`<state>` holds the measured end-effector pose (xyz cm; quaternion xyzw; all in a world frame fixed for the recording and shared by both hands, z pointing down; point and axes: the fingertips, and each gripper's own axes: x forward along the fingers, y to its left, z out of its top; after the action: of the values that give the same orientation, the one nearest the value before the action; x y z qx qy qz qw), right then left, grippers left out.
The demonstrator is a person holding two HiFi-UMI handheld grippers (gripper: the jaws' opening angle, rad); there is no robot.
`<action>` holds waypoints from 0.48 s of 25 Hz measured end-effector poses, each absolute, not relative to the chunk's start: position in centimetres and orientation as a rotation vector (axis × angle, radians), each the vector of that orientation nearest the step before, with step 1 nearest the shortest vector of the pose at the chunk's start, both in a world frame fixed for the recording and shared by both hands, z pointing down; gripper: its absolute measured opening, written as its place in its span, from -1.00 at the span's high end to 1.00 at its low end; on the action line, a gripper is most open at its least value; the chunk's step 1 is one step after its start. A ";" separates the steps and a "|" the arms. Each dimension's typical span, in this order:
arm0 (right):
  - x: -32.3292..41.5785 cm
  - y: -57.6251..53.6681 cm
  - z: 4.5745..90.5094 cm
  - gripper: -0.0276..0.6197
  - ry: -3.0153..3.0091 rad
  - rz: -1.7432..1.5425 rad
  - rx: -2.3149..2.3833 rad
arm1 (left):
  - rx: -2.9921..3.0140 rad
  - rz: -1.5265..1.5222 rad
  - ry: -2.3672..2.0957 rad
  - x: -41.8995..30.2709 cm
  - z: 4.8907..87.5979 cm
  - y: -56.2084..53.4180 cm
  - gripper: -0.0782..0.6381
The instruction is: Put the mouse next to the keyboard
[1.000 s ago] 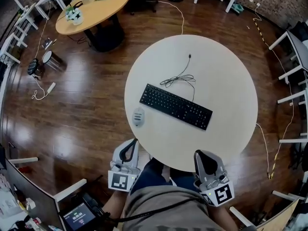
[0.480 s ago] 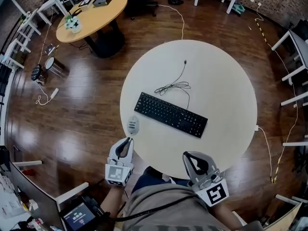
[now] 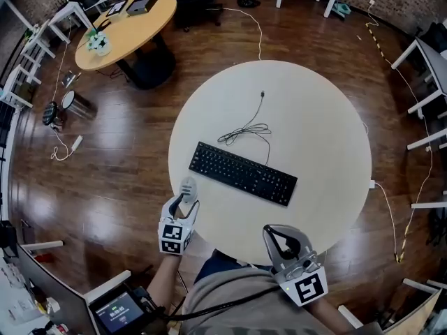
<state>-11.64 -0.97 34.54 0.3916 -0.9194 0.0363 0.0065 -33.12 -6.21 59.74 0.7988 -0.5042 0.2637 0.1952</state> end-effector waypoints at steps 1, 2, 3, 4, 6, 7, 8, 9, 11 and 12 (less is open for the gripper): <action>-11.7 -1.0 34.7 0.90 -2.874 0.115 1.223 | 2.233 0.751 -1.415 -33.1 60.2 -6.3 0.14; -11.7 -1.0 34.8 0.90 -2.873 0.121 1.219 | 2.226 0.757 -1.416 -33.1 60.5 -6.5 0.14; -11.8 -1.1 34.9 0.90 -2.872 0.128 1.215 | 2.217 0.760 -1.417 -33.1 60.9 -6.7 0.11; -11.8 -1.2 35.1 0.90 -2.872 0.136 1.211 | 2.205 0.766 -1.418 -33.1 61.2 -6.9 0.06; -12.0 -1.2 35.3 0.90 -2.873 0.148 1.205 | 2.178 0.780 -1.421 -33.3 62.2 -7.1 0.05; -12.1 -1.2 35.4 0.90 -2.874 0.154 1.205 | 2.165 0.787 -1.422 -33.5 62.6 -7.2 0.04; -12.2 -1.3 35.5 0.90 -2.875 0.158 1.205 | 2.154 0.796 -1.424 -33.7 63.0 -7.3 0.04; -12.3 -1.4 35.5 0.90 -2.874 0.160 1.204 | 2.143 0.807 -1.424 -33.9 63.5 -7.5 0.04; -12.4 -1.5 35.5 0.90 -2.869 0.167 1.207 | 2.121 0.831 -1.417 -34.4 64.5 -7.8 0.01; -12.5 -1.5 35.6 0.90 -2.866 0.173 1.211 | 2.107 0.841 -1.411 -34.7 65.1 -7.9 -0.04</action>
<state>-12.51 -1.54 35.60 0.3886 -0.9196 0.0554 0.0129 -34.70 -7.91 65.07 0.7669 -0.5136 0.3062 0.2329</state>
